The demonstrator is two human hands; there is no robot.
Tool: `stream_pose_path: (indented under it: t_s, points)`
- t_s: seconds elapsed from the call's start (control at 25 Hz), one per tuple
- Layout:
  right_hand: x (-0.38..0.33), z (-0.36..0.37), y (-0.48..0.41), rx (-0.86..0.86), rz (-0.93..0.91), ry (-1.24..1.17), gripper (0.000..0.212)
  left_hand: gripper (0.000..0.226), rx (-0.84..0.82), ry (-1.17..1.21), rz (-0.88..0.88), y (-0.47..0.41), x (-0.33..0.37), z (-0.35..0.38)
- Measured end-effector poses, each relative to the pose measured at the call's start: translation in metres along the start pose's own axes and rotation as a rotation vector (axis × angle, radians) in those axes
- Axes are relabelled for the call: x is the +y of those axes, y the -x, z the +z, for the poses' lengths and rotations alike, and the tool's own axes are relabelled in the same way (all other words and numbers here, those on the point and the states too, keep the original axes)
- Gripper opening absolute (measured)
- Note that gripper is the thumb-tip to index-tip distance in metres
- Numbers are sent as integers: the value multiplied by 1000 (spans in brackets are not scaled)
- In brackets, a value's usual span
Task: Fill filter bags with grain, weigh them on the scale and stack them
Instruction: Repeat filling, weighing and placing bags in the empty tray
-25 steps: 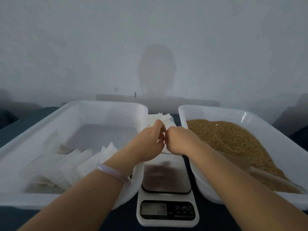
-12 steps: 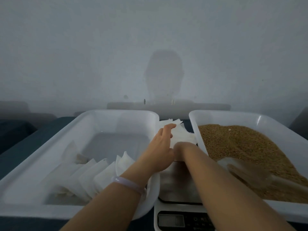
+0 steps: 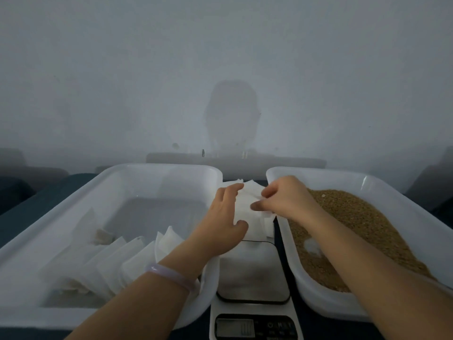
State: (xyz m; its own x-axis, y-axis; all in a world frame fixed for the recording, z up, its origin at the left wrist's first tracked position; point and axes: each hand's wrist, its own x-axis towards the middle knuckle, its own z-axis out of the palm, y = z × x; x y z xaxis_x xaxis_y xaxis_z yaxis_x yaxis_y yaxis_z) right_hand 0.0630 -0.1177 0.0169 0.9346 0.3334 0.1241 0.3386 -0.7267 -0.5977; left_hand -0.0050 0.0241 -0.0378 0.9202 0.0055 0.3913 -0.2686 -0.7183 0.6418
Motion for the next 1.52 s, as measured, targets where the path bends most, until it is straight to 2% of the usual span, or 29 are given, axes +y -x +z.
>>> stream_pose_path:
  t_s: [0.08,0.16,0.2,0.28,0.36,0.44,0.52,0.56,0.64,0.76,0.8,0.88,0.92,0.96,1.0,1.12,1.2,1.32,1.4,1.52]
  points:
    - [18,-7,15,25,58,-462,25,79,-17,-38,32,0,0,-1]
    - [29,-9,24,-94,128,-962,16,91,-29,49,-25,2,5,-3]
    - [33,-8,24,-179,142,-1126,16,93,-19,173,-90,1,10,-5]
    - [34,-8,25,-291,142,-1250,22,89,27,458,-186,-2,16,-8]
    - [35,-5,23,-327,117,-1286,27,66,39,679,-229,-7,18,-7]
    - [35,-2,23,-304,99,-1281,26,34,41,730,-253,-9,19,-8]
    - [36,-1,23,-226,88,-1242,23,23,50,710,-279,-7,20,-4]
    - [36,-1,23,-189,95,-1218,22,23,72,710,-292,-8,21,-4]
    - [36,-1,23,-137,134,-1190,21,39,136,674,-243,-6,21,-6]
    - [35,0,20,-74,274,-1222,31,79,63,383,146,1,19,-15]
    - [34,0,21,-79,312,-1263,35,84,28,240,259,2,18,-17]
    - [34,-1,24,-160,328,-1322,37,69,3,65,344,1,19,-16]
    - [32,0,26,-199,310,-1306,35,52,27,85,303,0,22,-14]
    - [30,1,27,-193,273,-1255,30,36,63,158,232,0,25,-11]
    - [30,1,27,-118,213,-1174,24,27,114,224,156,0,26,-9]
    - [30,-7,33,245,-114,-900,18,15,219,277,-20,-5,21,-7]
    - [30,-9,43,233,-409,-753,18,16,211,328,-72,-5,21,-7]
    - [29,2,49,201,-654,-433,16,22,189,333,-30,-3,22,-8]
    - [28,4,46,233,-677,-350,15,27,196,348,-15,-3,24,-8]
    - [30,0,47,187,-585,-381,16,31,202,376,37,-4,23,-7]
